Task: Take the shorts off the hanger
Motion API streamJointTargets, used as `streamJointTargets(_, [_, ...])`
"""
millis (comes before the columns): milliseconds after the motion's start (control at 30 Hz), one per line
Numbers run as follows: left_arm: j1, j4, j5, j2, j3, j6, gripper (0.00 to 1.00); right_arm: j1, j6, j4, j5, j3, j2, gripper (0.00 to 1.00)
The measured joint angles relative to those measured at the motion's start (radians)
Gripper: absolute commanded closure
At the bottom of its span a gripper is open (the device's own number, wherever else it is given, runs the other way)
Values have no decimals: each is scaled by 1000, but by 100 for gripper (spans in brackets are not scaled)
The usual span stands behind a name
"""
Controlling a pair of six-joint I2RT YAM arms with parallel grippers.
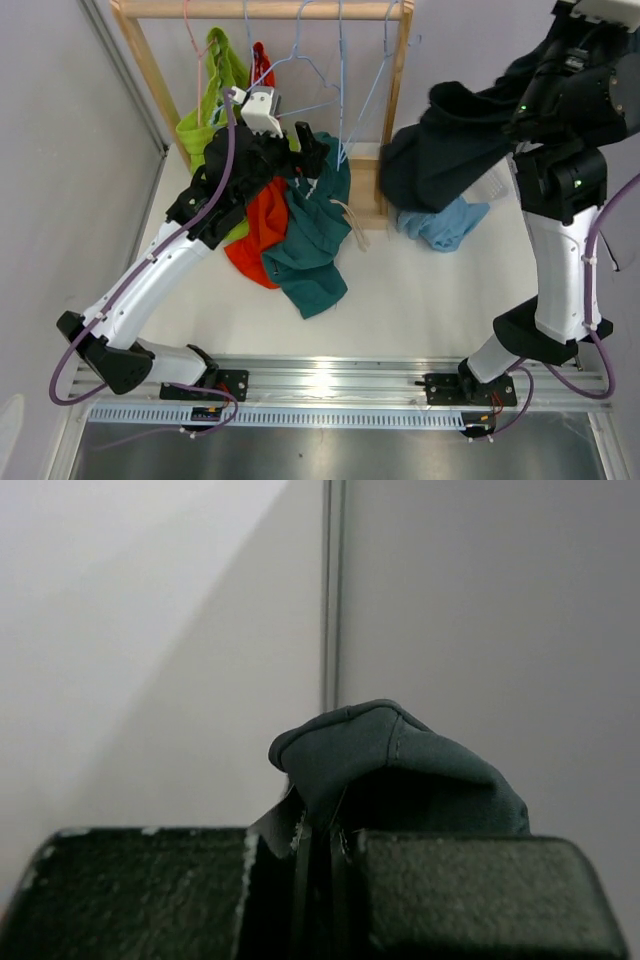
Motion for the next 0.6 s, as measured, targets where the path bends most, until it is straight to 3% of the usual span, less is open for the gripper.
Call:
streamJointTargets(133, [0,11,-1,-32,-40,2,0,-158,235,-23,-192,-42,-13,100])
streamJointTargets(333, [0,29,-13,-50,-90,2,1,-404,581,33,-557,-333,34,100])
streamJointTargets(600, [0,49,-31,-50,-102,2,1,-467,785,35,-890,-469,357,100])
